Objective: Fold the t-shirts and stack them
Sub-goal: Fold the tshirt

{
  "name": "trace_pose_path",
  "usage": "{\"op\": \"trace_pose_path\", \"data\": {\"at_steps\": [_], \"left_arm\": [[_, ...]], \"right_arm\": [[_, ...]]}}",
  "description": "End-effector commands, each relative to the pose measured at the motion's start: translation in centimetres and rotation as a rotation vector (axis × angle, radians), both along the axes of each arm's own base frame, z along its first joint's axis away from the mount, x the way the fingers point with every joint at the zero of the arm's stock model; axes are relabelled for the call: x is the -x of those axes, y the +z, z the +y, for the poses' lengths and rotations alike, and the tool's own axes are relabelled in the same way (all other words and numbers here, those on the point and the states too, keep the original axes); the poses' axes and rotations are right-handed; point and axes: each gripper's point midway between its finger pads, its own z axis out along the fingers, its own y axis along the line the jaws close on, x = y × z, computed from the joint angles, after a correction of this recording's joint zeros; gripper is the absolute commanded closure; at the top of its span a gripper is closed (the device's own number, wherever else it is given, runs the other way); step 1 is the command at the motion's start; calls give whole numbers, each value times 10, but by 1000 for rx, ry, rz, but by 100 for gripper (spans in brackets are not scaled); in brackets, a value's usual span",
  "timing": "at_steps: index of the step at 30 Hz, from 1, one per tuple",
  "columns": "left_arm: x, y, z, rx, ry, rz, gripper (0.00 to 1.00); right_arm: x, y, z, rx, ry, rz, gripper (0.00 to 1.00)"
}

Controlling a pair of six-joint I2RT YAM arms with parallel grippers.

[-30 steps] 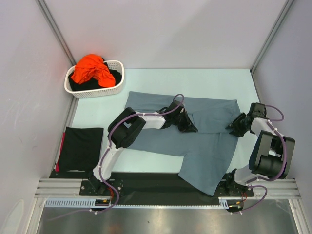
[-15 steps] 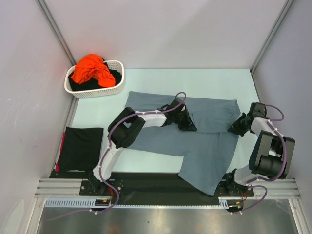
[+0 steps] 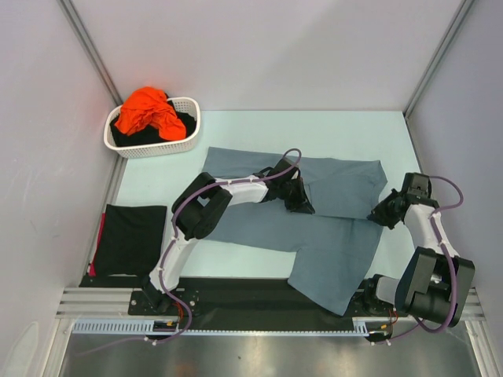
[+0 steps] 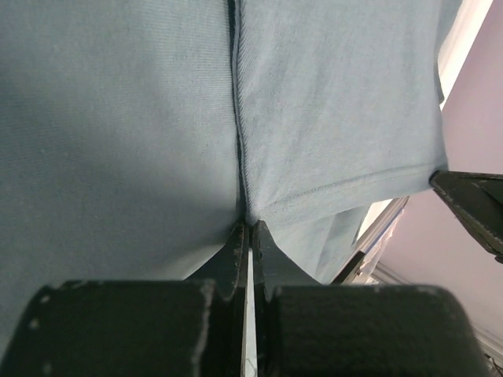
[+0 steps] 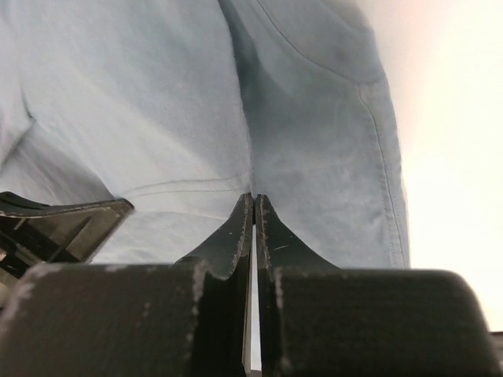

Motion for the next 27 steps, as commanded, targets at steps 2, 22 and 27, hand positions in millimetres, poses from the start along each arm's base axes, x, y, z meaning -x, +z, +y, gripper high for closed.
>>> {"op": "trace_pose_path", "data": {"at_steps": [2, 22, 27], "left_arm": [[-9, 33, 3, 7, -13, -72, 99], [-20, 36, 20, -26, -25, -95, 79], [-21, 55, 39, -37, -81, -139, 55]], "right_arm": [[11, -5, 0, 10, -20, 37, 100], [37, -21, 6, -17, -81, 128, 94], [19, -3, 0, 11, -40, 85, 59]]}}
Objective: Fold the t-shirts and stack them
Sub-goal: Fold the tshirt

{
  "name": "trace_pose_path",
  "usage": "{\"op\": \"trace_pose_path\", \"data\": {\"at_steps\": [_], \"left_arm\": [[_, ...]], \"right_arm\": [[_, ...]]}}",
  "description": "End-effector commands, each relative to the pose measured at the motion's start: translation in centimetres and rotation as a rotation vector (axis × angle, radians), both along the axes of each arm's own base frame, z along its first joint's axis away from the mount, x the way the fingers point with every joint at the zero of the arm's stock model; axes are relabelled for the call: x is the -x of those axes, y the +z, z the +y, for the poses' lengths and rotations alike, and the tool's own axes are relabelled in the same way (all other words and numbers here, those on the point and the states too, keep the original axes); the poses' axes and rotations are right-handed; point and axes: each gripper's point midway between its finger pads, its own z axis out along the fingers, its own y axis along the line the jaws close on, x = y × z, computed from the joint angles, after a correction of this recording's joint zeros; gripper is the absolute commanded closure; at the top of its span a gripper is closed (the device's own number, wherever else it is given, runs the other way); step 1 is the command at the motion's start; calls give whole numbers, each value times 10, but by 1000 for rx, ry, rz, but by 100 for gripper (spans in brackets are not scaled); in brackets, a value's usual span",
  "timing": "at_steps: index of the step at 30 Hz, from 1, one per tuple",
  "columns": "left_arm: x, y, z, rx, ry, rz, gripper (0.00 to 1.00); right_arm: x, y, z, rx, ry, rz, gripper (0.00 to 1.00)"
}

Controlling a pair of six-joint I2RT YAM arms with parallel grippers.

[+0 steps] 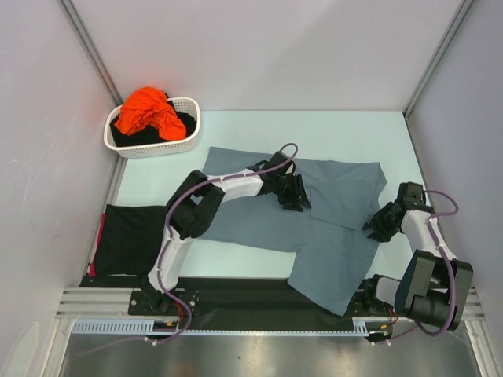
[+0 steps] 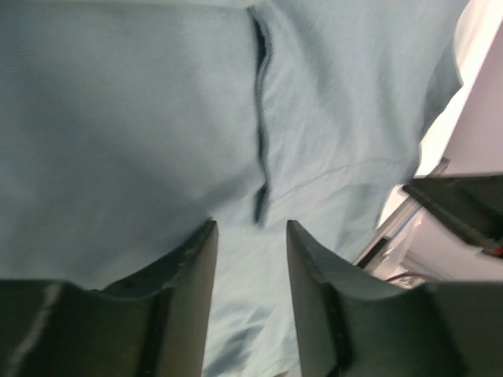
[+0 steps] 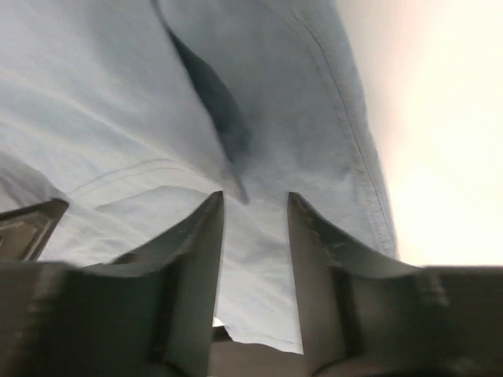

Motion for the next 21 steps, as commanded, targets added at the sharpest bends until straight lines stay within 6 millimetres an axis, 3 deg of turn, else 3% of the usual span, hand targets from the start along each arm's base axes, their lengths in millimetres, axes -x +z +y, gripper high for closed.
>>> {"op": "trace_pose_path", "data": {"at_steps": [1, 4, 6, 9, 11, 13, 14, 15, 21], "left_arm": [[-16, 51, 21, 11, -62, -142, 53], [-31, 80, 44, 6, -97, -252, 51], [-45, 99, 64, 1, -96, -305, 51], [-75, 106, 100, -68, -76, -369, 50], [-91, 100, 125, -139, -65, -393, 50], [-117, 97, 153, -182, -24, -413, 50], [-125, 95, 163, -200, -3, -412, 50], [-139, 97, 182, -215, 37, -407, 50], [-177, 77, 232, -261, 123, -372, 51]], "right_arm": [[-27, 26, -14, 58, 38, -55, 55], [-64, 56, -28, 127, 76, -153, 39], [-91, 62, -36, 153, 85, -213, 36], [-139, 76, -51, 175, 74, -288, 36], [-174, 80, -58, 172, 75, -315, 37], [-192, 78, -62, 166, 77, -310, 40], [-208, 92, -68, 181, 73, -340, 43], [-216, 77, -70, 172, 79, -309, 43], [-261, 61, -83, 185, 117, -310, 53]]}}
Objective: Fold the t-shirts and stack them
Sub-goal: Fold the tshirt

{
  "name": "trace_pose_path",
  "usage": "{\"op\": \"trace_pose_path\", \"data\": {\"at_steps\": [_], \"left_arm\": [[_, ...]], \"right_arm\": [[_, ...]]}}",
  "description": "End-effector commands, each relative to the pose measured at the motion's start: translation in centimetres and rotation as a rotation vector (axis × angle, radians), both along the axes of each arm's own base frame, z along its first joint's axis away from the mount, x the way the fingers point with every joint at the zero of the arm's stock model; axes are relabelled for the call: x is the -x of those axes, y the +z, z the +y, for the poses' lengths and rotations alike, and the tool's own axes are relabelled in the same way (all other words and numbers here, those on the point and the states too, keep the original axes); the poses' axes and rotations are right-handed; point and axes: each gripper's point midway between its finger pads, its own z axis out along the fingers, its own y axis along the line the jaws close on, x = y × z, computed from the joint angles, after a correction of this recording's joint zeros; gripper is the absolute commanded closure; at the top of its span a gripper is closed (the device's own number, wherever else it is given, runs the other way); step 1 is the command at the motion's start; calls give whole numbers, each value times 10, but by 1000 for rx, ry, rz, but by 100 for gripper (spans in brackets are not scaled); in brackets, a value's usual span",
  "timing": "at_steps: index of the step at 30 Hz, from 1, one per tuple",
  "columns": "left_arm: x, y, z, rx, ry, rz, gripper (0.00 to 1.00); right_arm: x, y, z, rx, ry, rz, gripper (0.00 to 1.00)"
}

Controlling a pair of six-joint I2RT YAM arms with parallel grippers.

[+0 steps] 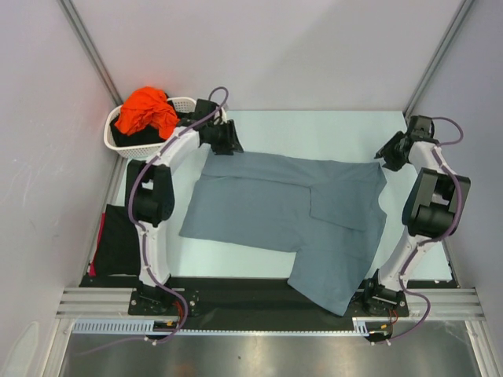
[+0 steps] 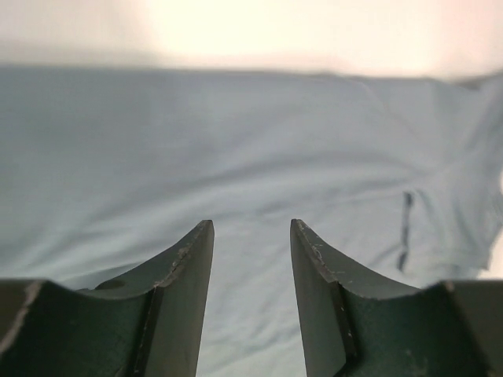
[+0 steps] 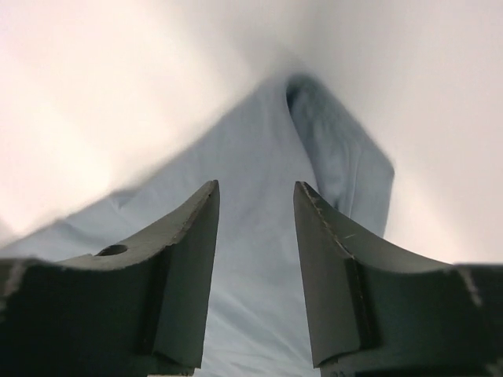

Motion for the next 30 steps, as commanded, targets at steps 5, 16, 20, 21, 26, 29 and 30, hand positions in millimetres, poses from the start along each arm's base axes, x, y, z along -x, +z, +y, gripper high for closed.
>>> {"op": "trace_pose_path", "data": {"at_steps": [5, 16, 20, 21, 26, 29, 30], "left_arm": [[-13, -35, 40, -67, 24, 62, 51], [-17, -72, 62, -72, 76, 147, 51], [-19, -80, 64, -69, 87, 163, 51], [-19, -82, 64, -67, 89, 168, 51], [-21, -86, 66, -63, 96, 176, 51], [-21, -90, 67, -57, 104, 187, 51], [-22, -89, 67, -54, 104, 185, 51]], "right_arm": [[-36, -12, -8, 43, 42, 13, 54], [-39, -40, -12, 86, 46, 93, 54], [-41, -53, -18, 100, 48, 131, 55], [-39, -52, -20, 104, 48, 140, 55], [-39, -45, -31, 141, 67, 127, 55], [-38, -50, -33, 115, 63, 128, 54], [-40, -53, -33, 103, 62, 128, 55]]}}
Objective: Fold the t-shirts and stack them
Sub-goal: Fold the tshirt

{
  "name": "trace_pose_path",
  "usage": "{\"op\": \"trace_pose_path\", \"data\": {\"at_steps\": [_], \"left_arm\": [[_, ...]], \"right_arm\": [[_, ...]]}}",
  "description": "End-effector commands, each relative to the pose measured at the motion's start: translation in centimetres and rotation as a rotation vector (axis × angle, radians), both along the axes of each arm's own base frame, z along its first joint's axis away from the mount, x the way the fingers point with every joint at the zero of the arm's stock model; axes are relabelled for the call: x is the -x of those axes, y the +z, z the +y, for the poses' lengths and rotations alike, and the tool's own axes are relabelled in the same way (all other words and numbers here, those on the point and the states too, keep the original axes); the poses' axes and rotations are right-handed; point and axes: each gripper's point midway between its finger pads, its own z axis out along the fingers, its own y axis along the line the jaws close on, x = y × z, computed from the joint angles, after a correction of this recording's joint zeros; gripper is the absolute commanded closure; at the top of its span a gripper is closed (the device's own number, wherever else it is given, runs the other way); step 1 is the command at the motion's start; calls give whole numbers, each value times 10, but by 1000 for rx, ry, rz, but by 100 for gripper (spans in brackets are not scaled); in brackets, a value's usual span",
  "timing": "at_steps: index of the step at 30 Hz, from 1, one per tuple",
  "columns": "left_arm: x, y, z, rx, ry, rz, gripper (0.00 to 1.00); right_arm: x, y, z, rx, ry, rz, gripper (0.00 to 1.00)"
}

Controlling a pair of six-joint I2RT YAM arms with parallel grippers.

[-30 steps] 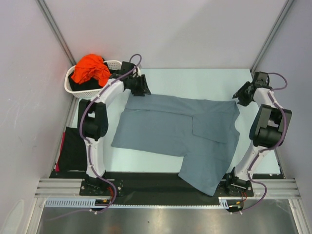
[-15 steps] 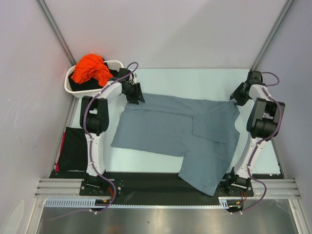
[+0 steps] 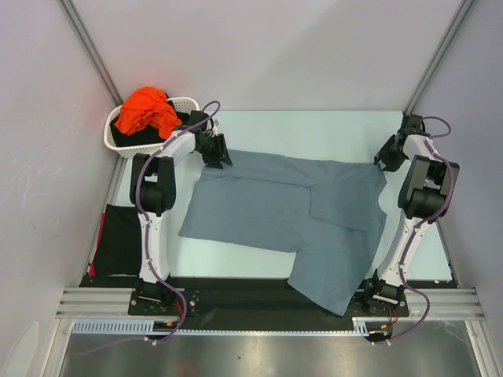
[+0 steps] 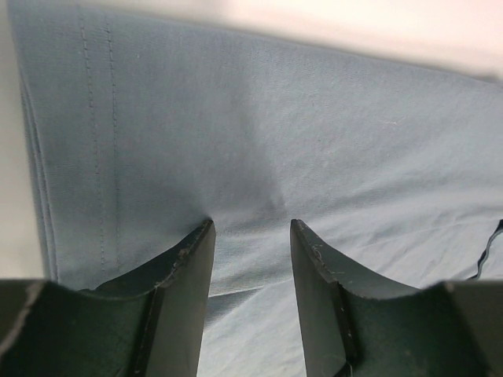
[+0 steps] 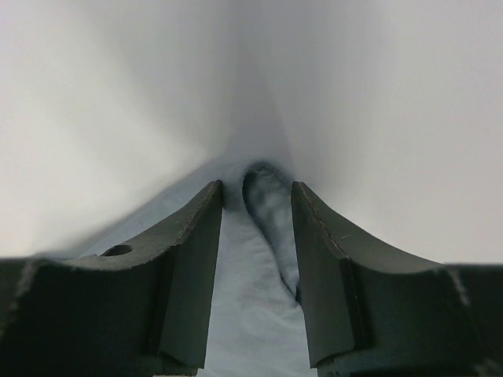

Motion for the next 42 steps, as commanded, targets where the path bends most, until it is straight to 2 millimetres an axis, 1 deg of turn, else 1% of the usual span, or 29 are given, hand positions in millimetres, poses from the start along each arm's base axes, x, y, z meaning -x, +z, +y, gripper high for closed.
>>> {"op": "trace_pose_path", "data": {"at_steps": [1, 4, 6, 7, 8, 9, 10, 12, 13, 15, 16, 17, 18, 20, 21, 22, 24, 26, 28, 30, 31, 33, 34, 35, 38, 39, 41, 42], "left_arm": [[-11, -1, 3, 17, 17, -13, 51], [-13, -1, 5, 19, 26, -12, 51], [-13, -3, 6, 22, 31, -7, 51], [-14, -5, 9, 23, 38, -4, 51], [-14, -6, 12, 23, 44, 0, 51], [-15, -8, 13, 26, 49, 3, 51], [-16, -9, 15, 37, 54, 7, 52], [-15, -15, 17, 33, 55, 18, 53], [-16, -16, 20, 29, 60, 21, 53], [-14, -20, 19, 30, 59, 31, 54], [-13, -22, 20, 30, 63, 34, 54], [-12, -23, 19, 31, 66, 37, 54], [-12, -24, 20, 34, 69, 36, 54], [-12, -23, 18, 49, 76, 40, 54], [-12, -24, 18, 51, 79, 40, 54], [-13, -23, 17, 54, 84, 39, 54], [-16, -23, 18, 51, 91, 27, 54], [-20, -22, 18, 53, 96, 21, 55], [-24, -21, 17, 53, 101, 12, 55], [-29, -21, 17, 56, 108, 3, 55], [-32, -18, 17, 58, 112, -6, 55], [-37, -15, 16, 65, 118, -20, 55], [-41, -12, 15, 70, 119, -31, 55], [-43, -10, 14, 73, 121, -36, 55], [-48, -1, 11, 71, 115, -64, 55], [-49, 6, 11, 71, 111, -79, 54], [-51, 19, 10, 58, 103, -110, 53], [-50, 25, 8, 46, 95, -122, 53]], "right_arm": [[-11, 6, -10, 1, 8, -30, 55], [-13, 1, -4, -20, 18, -27, 57], [-16, -3, 0, -31, 23, -41, 64], [-13, -8, 1, -38, 4, -30, 69], [-11, -12, 0, -38, -8, -25, 72], [-10, -14, -2, -34, -21, -23, 76], [-6, -18, -8, -11, -60, -7, 80], [-4, -17, -16, 26, -91, 2, 88], [-1, -17, -29, 89, -122, 15, 95], [-9, -15, -35, 134, -123, 0, 100], [-10, -15, -40, 162, -135, 3, 100], [-12, -19, -44, 173, -144, 12, 100], [-21, -12, -47, 190, -150, -10, 100], [-27, -8, -52, 226, -169, -25, 100], [-35, -2, -53, 241, -176, -51, 100], [-38, 0, -55, 250, -188, -62, 100], [-52, 9, -55, 252, -202, -108, 100], [-61, 13, -54, 248, -202, -135, 100], [-73, 15, -52, 245, -197, -159, 100], [-80, 17, -51, 246, -194, -171, 100], [-88, 21, -50, 241, -189, -190, 100], [-98, 26, -48, 241, -167, -211, 100], [-102, 19, -46, 237, -153, -205, 100], [-112, 33, -48, 241, -149, -240, 100], [-128, 35, -48, 243, -121, -262, 100], [-132, 36, -48, 244, -116, -271, 100], [-139, 37, -45, 238, -84, -295, 97], [-143, 40, -44, 237, -68, -308, 87]]}}
